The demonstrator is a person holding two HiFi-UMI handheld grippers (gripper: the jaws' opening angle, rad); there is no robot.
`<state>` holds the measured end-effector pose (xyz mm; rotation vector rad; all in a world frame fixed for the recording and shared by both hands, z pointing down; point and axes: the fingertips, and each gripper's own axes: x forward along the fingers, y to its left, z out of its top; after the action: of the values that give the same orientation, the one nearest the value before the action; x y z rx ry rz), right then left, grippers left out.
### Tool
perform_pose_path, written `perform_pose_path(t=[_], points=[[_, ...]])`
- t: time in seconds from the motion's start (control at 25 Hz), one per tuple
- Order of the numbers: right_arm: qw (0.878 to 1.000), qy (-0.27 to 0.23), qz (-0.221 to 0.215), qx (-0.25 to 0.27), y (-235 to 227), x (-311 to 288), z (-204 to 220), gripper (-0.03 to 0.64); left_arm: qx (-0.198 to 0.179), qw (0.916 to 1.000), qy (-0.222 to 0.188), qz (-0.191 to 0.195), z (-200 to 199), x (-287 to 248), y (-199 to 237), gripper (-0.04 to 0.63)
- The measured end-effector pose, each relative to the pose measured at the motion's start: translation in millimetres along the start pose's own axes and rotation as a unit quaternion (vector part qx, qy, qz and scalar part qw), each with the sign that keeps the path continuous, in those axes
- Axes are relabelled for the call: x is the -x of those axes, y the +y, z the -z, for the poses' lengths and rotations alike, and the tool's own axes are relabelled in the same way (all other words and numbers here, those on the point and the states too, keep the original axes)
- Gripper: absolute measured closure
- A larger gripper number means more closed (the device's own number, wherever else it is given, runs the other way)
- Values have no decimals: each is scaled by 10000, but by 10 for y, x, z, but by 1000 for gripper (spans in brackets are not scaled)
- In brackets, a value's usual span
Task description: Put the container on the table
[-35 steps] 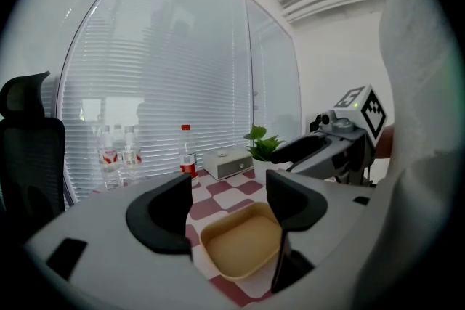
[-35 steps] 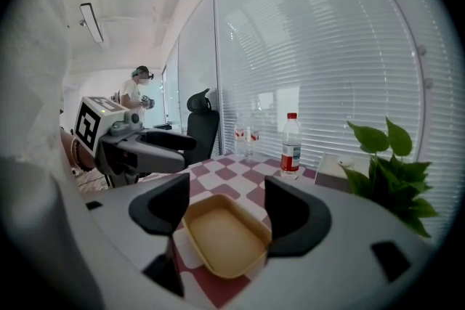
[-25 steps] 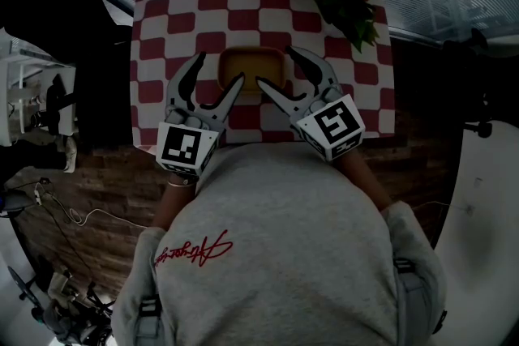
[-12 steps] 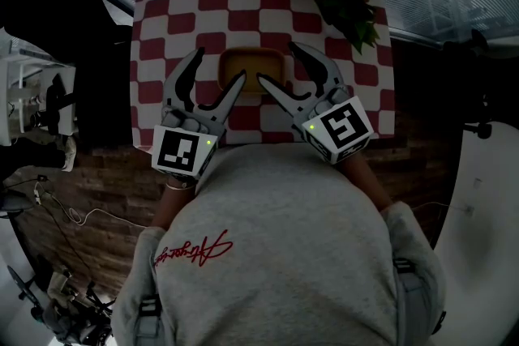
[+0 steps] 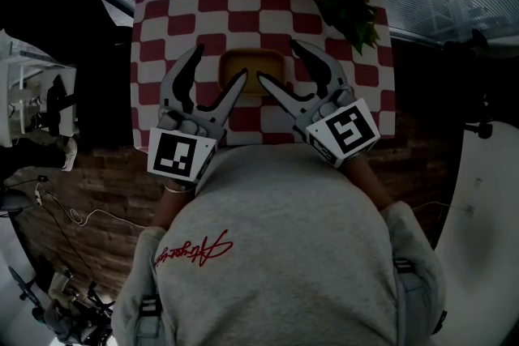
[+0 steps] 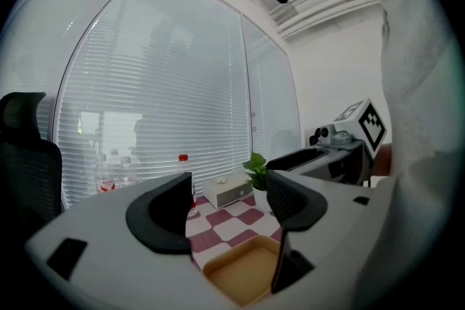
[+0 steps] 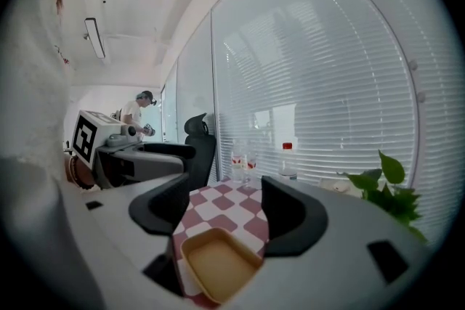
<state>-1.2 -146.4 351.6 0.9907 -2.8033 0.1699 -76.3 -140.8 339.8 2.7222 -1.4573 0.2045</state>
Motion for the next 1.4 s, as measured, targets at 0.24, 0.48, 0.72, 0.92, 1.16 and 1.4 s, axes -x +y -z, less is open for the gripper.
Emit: perform_pose_path(t=[0.24,0.48,0.72,0.92,1.16,1.4], points=[[9999,-88,-44,104,9,23,-121,305,-33,9993,-360,57,-163,-27,-18,284],[9997,-198,-100,36,23,39,-208,305,27,9994,-334,87,-194,-28,-24,284],[9996,-244,-124,71,30,54,-243,353,34,9993,-334,162,-223,-44,-56,285],[9995,-293,-117,71,30,66,-274,368,-7,9992,-344,209,-248,-49,-85,299],[9993,-322,-119,132,41,84,-295,394,-19,9990,-410,203,-294,-39,-90,367],[9992,-365,-108,123,41,90,-331,424,-38,9988,-448,208,-331,-32,-100,416]])
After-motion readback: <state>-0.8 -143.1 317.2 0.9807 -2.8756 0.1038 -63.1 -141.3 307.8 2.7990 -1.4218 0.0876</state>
